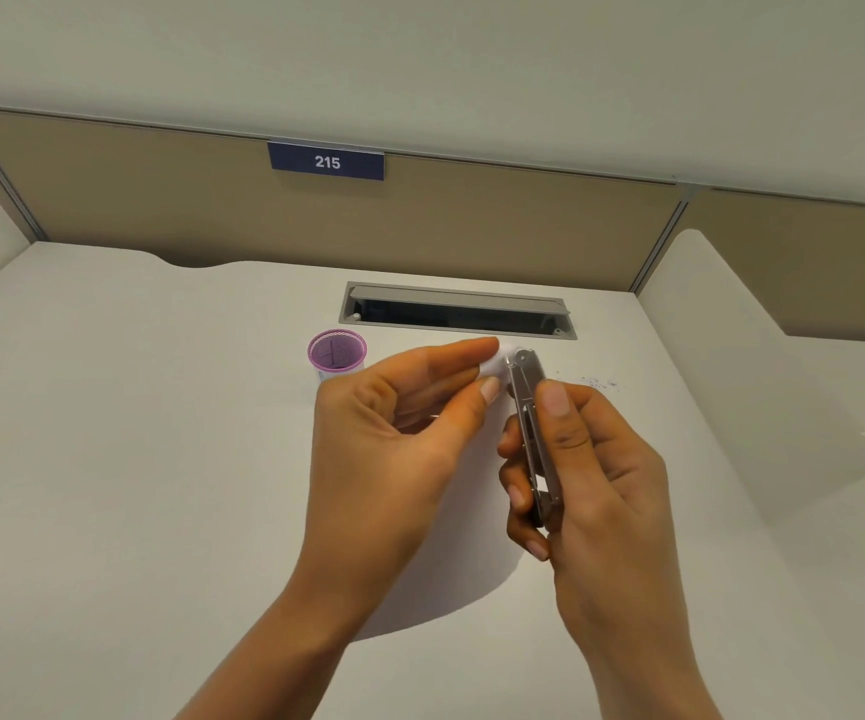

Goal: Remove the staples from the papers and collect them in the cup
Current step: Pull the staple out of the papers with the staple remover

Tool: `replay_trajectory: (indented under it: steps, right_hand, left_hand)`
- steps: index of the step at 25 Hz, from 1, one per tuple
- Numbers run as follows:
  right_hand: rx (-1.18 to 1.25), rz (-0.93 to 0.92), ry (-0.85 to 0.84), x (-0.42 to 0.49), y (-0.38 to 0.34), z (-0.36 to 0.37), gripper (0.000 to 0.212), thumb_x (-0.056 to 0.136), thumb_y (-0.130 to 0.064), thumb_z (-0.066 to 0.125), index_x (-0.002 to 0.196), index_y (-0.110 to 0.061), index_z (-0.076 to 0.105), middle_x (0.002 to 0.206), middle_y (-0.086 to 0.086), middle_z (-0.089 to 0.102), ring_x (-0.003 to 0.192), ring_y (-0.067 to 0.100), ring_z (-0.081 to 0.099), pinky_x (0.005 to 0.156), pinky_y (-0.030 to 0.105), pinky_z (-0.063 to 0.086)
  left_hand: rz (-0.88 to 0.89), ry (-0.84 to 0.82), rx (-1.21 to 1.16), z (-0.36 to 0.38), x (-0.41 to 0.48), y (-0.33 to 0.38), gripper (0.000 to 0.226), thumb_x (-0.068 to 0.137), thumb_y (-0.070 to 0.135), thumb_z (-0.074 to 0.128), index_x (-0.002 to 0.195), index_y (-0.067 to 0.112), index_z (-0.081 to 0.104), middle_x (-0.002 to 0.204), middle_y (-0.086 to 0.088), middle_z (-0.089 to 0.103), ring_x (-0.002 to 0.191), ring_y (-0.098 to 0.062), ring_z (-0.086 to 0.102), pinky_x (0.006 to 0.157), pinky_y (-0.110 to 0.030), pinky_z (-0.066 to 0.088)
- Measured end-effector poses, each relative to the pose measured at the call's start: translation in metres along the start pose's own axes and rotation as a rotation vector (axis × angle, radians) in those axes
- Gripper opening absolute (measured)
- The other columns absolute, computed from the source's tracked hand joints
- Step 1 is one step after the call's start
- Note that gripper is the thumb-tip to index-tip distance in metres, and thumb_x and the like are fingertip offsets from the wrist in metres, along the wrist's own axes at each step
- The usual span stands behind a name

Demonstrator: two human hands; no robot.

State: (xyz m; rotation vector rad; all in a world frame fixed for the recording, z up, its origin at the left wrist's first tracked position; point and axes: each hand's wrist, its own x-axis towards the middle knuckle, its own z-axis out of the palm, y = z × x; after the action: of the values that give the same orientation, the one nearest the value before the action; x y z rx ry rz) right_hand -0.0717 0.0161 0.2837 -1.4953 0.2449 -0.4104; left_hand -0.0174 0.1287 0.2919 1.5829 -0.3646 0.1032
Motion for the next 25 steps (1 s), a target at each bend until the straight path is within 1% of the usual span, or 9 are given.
replay_trajectory:
  steps: [3,6,9,12,15,19,22,23,25]
  right_hand:
    - [-0.075,-0.033,0.014,-0.001,-0.001,-0.001,0.038,0.076,-0.056,0.051,0.090,-0.025,0.067,0.068,-0.004,0.067,0.049,0.008,0.057,0.040,0.015,0.044]
    - [-0.187,-0.118,0.029,-0.003,-0.001,-0.003,0.027,0.082,-0.049,0.052,0.094,-0.030,0.066,0.072,-0.007,0.067,0.054,0.008,0.058,0.043,0.014,0.045]
    - [-0.307,-0.209,0.068,-0.005,0.000,-0.007,0.026,0.088,-0.045,0.056,0.103,-0.027,0.066,0.079,-0.010,0.069,0.062,0.011,0.060,0.049,0.012,0.045]
    - [-0.383,-0.260,0.089,-0.006,0.000,-0.009,0.026,0.087,-0.045,0.058,0.105,-0.027,0.065,0.086,-0.016,0.069,0.074,0.007,0.063,0.057,0.007,0.047]
    - [-0.400,-0.283,0.096,-0.008,0.001,-0.012,0.028,0.086,-0.046,0.059,0.106,-0.027,0.066,0.089,-0.017,0.068,0.078,0.005,0.063,0.062,0.005,0.048]
    - [-0.414,-0.307,0.105,-0.009,0.001,-0.015,0.029,0.084,-0.046,0.057,0.106,-0.029,0.066,0.090,-0.017,0.068,0.081,0.005,0.064,0.062,0.004,0.048]
    - [-0.427,-0.328,0.114,-0.009,0.001,-0.016,0.029,0.084,-0.046,0.057,0.106,-0.029,0.066,0.090,-0.018,0.068,0.081,0.006,0.064,0.063,0.004,0.047]
    - [-0.434,-0.338,0.121,-0.010,0.001,-0.017,0.030,0.084,-0.046,0.057,0.106,-0.028,0.066,0.090,-0.018,0.067,0.081,0.006,0.064,0.063,0.004,0.047]
    - [-0.451,-0.360,0.137,-0.010,0.002,-0.017,0.030,0.085,-0.046,0.057,0.106,-0.027,0.067,0.091,-0.018,0.067,0.083,0.004,0.063,0.064,0.003,0.047]
  left_hand:
    - [-0.002,-0.011,-0.014,-0.001,0.000,0.001,0.027,0.078,0.027,0.070,0.104,0.035,0.069,0.095,0.037,0.066,0.086,0.011,0.067,0.065,-0.003,0.049]
    - [-0.003,-0.029,-0.020,-0.002,0.002,0.001,0.026,0.077,0.029,0.069,0.102,0.036,0.069,0.096,0.036,0.067,0.086,0.010,0.067,0.066,-0.003,0.048]
    - [-0.005,-0.042,-0.003,-0.004,0.002,0.003,0.025,0.072,0.036,0.067,0.096,0.044,0.066,0.088,0.041,0.066,0.085,0.013,0.066,0.064,-0.001,0.047]
    - [-0.003,-0.058,0.008,-0.006,0.002,0.006,0.024,0.072,0.036,0.068,0.094,0.044,0.067,0.090,0.038,0.067,0.085,0.012,0.066,0.064,-0.002,0.047]
    - [-0.003,-0.072,0.022,-0.008,0.002,0.008,0.022,0.073,0.033,0.070,0.091,0.046,0.067,0.081,0.041,0.067,0.083,0.013,0.066,0.061,0.000,0.046]
    - [0.000,-0.071,0.038,-0.010,0.002,0.007,0.023,0.075,0.032,0.071,0.096,0.040,0.070,0.090,0.032,0.068,0.084,0.010,0.067,0.062,-0.002,0.047]
    - [0.014,-0.072,0.050,-0.009,0.001,0.008,0.024,0.075,0.030,0.071,0.098,0.039,0.070,0.089,0.030,0.070,0.085,0.009,0.067,0.062,-0.002,0.047]
    - [0.024,-0.074,0.060,-0.008,0.000,0.008,0.024,0.076,0.029,0.071,0.098,0.039,0.070,0.088,0.031,0.071,0.084,0.009,0.067,0.062,-0.002,0.047]
    - [0.049,-0.079,0.087,-0.008,-0.001,0.010,0.024,0.077,0.029,0.071,0.096,0.044,0.068,0.082,0.039,0.067,0.083,0.012,0.066,0.061,0.000,0.045]
